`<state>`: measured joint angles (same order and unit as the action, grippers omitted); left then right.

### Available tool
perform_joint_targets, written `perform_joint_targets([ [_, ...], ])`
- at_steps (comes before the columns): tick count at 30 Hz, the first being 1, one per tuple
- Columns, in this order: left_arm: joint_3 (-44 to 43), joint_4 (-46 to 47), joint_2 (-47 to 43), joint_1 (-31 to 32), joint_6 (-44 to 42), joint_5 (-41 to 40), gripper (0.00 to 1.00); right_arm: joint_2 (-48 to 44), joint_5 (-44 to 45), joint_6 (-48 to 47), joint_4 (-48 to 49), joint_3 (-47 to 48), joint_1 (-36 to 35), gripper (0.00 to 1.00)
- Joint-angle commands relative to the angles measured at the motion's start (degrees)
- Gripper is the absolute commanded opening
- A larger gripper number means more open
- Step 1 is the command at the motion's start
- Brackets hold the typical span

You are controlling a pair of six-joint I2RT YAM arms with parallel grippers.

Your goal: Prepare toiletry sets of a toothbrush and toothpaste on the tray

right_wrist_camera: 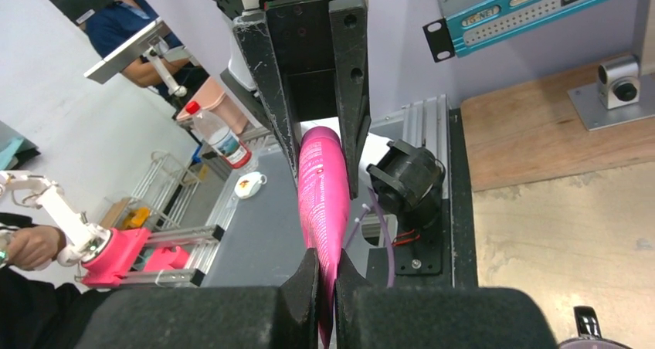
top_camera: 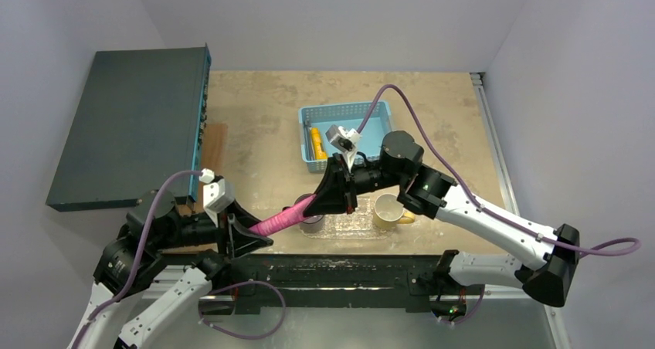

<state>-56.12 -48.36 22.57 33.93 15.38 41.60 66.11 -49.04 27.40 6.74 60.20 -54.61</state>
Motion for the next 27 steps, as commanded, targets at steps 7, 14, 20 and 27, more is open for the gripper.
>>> perform_joint_targets([
  [7, -0.1, 4.6, 3.3, 0.3, 0.5, -2.5, 0.62, -3.8, 6.7, -9.1, -14.2, 7.3, 0.0, 0.00],
  [14, -3.1, 3.2, 5.3, 0.2, -1.2, -10.3, 0.72, -4.0, 15.2, -14.6, -29.9, 13.1, 0.0, 0.00],
  [20, -5.2, 2.0, 7.4, 0.3, -2.6, -16.7, 0.77, -3.4, 27.5, -17.3, -45.3, 17.3, 0.0, 0.00],
  [27, -4.2, 3.7, 7.6, 0.3, -1.7, -23.4, 0.92, -2.1, 45.7, -17.3, -56.5, 20.2, 0.0, 0.00],
])
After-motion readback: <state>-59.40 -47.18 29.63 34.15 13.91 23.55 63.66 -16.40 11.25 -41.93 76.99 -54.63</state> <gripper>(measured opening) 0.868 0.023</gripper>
